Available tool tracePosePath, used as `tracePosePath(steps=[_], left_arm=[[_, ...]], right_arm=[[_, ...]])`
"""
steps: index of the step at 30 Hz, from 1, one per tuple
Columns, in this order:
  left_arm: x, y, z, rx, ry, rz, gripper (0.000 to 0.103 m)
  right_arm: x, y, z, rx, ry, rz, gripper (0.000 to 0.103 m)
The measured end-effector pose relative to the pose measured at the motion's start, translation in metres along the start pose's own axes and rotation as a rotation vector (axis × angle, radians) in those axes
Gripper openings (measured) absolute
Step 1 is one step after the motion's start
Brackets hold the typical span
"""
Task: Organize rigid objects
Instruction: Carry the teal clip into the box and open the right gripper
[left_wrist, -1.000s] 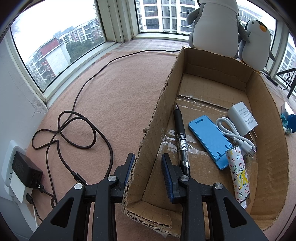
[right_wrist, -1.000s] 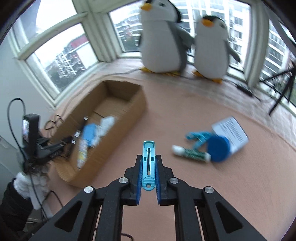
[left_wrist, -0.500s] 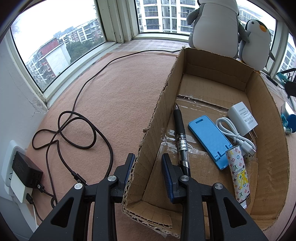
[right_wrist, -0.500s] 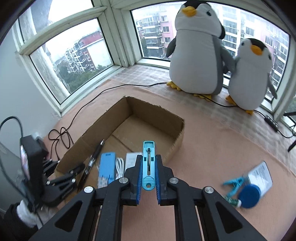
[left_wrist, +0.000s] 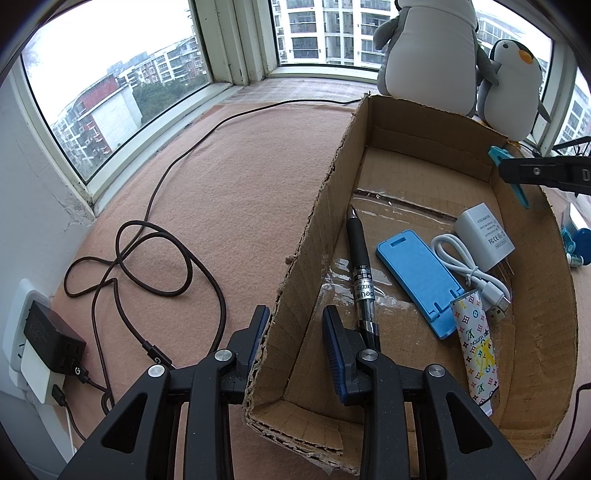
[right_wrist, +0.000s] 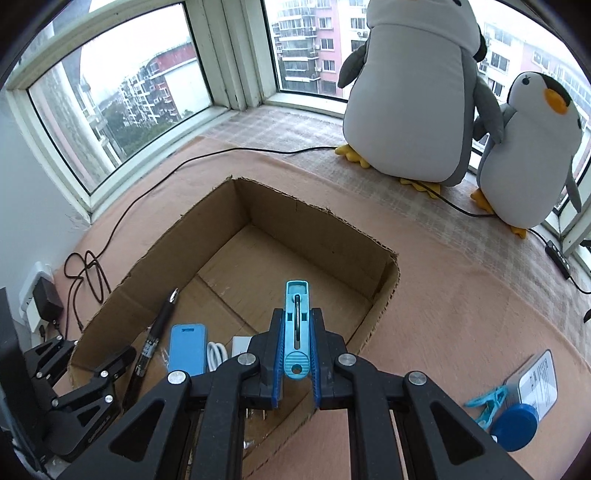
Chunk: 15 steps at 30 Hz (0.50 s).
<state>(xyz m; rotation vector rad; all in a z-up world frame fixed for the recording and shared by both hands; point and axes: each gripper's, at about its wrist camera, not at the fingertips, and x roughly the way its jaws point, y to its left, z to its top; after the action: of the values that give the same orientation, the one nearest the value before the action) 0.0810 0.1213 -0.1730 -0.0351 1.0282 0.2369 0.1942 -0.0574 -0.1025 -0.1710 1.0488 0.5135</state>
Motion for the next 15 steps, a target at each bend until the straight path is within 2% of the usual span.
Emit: tracePosePath(steps=[8,10,12,15], left_arm=[[0.0,0.0005,0.0004,-0.001,0.0,0.001,0.031],[0.0,0.0005,0.0003,-0.002,0.0,0.0,0.031],[0.0001,0.0006,0.0002,0.0,0.0,0.001,0.031],[0.0001,0.0005,0.0003,-0.001,0.0,0.001,0.031]], right_arm=[[0.0082,0.0021,0.0068,-0.008,0.007,-0.018,0.012],[0.0072,0.0023,0.0079,-0.006,0.003,-0.021,0.02],[0.0048,0.0024,0.0082,-0.002,-0.006,-0.009,0.036],[0.0017,0.0018,0.0087,0.001,-0.021,-0.016,0.04]])
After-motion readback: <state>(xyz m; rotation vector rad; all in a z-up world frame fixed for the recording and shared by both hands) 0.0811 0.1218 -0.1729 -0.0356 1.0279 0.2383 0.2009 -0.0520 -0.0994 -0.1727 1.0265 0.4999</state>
